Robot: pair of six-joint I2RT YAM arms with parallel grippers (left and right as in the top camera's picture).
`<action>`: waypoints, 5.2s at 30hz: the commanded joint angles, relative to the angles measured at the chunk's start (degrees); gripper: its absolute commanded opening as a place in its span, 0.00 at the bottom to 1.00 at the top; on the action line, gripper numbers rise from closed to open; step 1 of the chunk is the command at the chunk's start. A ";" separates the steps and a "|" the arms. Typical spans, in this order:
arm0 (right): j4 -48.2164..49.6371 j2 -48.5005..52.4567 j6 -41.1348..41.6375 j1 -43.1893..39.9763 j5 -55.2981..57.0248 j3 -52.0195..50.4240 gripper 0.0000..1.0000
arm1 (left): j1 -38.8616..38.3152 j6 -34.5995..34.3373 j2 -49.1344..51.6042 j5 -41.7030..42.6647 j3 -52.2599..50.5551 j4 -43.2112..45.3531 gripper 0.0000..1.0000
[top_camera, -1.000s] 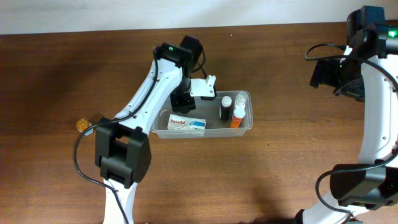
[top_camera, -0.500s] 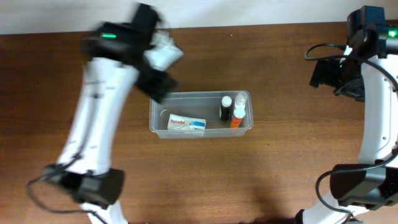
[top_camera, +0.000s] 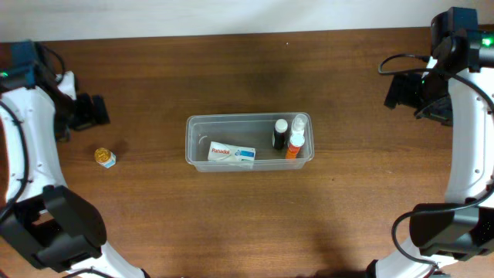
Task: Pack container
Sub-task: 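Move the left gripper to the Tiger Balm jar and grasp it, then lift the Tiger Balm jar and carry it over the container, then lower the jar into the container beside the Panadol box, release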
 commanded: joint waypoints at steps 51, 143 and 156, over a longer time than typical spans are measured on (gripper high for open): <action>0.07 -0.31 0.09 -0.15 0.28 0.76 0.98 | 0.17 -0.83 9.09 2.21 -11.67 9.75 0.43; 0.07 -0.31 0.09 -0.15 0.28 0.76 0.98 | -40.81 19.56 26.40 5.97 29.31 -17.38 0.24; 0.07 -0.31 0.09 -0.15 0.28 0.76 0.98 | -42.01 19.65 26.40 5.99 18.69 -11.13 0.24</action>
